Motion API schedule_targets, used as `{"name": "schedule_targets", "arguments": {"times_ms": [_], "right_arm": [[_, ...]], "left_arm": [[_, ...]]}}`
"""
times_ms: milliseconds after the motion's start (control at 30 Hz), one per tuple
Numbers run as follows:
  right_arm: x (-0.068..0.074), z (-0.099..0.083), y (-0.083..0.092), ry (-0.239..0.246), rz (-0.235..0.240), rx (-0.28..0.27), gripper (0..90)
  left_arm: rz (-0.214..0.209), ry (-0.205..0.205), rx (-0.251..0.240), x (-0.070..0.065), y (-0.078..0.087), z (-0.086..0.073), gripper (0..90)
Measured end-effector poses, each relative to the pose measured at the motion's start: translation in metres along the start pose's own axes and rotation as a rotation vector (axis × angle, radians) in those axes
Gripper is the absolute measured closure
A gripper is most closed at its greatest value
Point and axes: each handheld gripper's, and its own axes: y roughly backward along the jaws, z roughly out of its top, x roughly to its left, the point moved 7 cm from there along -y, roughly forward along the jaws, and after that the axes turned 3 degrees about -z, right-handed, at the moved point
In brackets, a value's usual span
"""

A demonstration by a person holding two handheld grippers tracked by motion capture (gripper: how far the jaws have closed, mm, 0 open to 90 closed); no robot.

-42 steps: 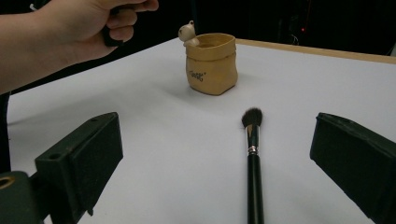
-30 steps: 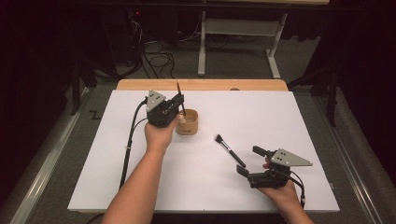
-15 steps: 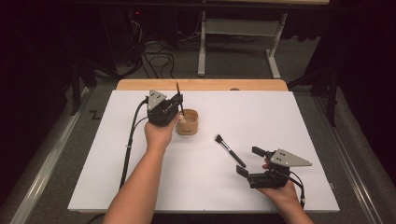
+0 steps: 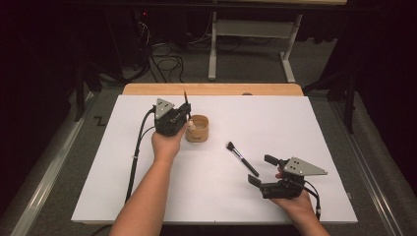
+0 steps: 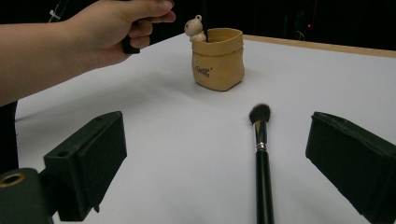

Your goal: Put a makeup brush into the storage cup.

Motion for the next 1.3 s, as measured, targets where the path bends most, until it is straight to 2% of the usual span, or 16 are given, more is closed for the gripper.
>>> {"name": "schedule_targets", "arguments": {"times_ms": [167, 300, 567, 900, 1000, 1133, 1300], "right_arm": [[0.001, -0.001, -0.001, 0.000, 0.000, 0.006, 6.2], [0.001, -0.001, -0.001, 0.001, -0.002, 0.010, 6.4], [0.001, -0.002, -0.002, 0.005, 0.000, 0.012, 7.0], [0.002, -0.003, -0.004, 0.007, 0.002, 0.015, 7.3], [0.003, -0.003, -0.004, 0.006, 0.000, 0.022, 7.9], [0.003, -0.002, -0.004, 0.006, 0.000, 0.021, 7.9], [0.004, -0.002, -0.004, 0.009, 0.000, 0.020, 7.7]], "left_arm": [[-0.005, 0.011, 0.012, 0.000, -0.001, -0.006, 82.6], [0.002, -0.004, 0.022, 0.000, -0.003, -0.008, 82.6], [0.010, -0.005, 0.031, 0.000, -0.003, -0.012, 82.4], [0.017, 0.006, 0.045, 0.005, -0.002, -0.018, 81.9], [0.003, 0.018, 0.042, 0.006, 0.000, -0.016, 66.1], [0.005, 0.034, 0.052, 0.008, 0.001, -0.015, 46.1], [0.015, 0.051, 0.089, 0.010, 0.002, -0.019, 29.2]]}}
